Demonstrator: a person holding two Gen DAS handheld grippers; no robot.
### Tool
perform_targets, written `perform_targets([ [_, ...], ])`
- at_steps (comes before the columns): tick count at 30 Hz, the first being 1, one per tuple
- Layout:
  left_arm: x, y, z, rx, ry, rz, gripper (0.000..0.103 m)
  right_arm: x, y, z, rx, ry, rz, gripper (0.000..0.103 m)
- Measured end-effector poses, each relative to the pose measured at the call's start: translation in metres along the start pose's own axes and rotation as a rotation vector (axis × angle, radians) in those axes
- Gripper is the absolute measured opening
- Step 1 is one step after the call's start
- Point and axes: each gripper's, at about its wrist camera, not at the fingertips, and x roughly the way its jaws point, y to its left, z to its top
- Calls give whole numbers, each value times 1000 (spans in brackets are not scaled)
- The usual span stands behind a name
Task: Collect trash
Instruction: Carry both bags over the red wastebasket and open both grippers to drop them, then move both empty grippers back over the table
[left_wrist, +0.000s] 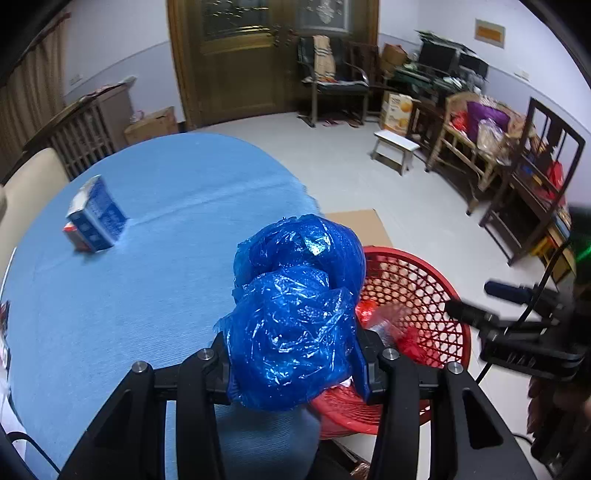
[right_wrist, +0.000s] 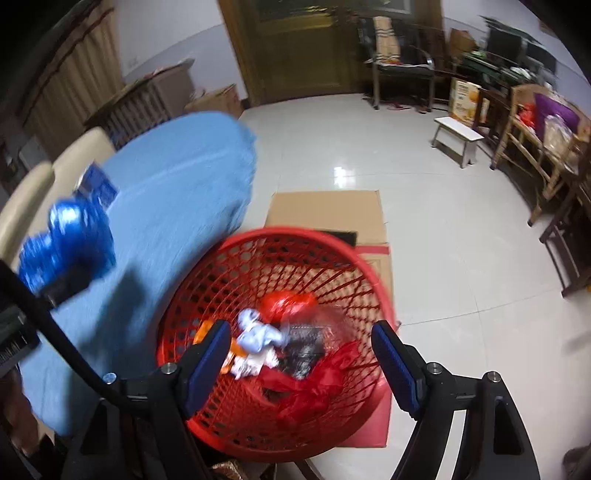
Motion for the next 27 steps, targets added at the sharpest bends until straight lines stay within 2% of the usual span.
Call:
perform_targets([
  [7, 21, -38, 5, 76, 37, -71, 50, -25, -29, 19, 79, -88, -2, 81],
  [10, 33, -48, 3, 89, 71, -105, 57, -34, -40, 25, 109, -120, -1, 81],
  [12, 42, -52, 1, 101, 111, -122, 67, -37, -44, 28, 122, -131, -1, 81],
  [16, 48, -52, -1, 120, 144, -110, 68, -37, -51, 33, 136, -140, 1, 81],
  [22, 24, -14, -5, 43, 89, -91, 68, -32, -39, 42, 134, -147, 27, 81],
  [27, -3, 49, -28, -48, 41, 31, 72, -19, 3, 57, 87, -141, 91, 81],
])
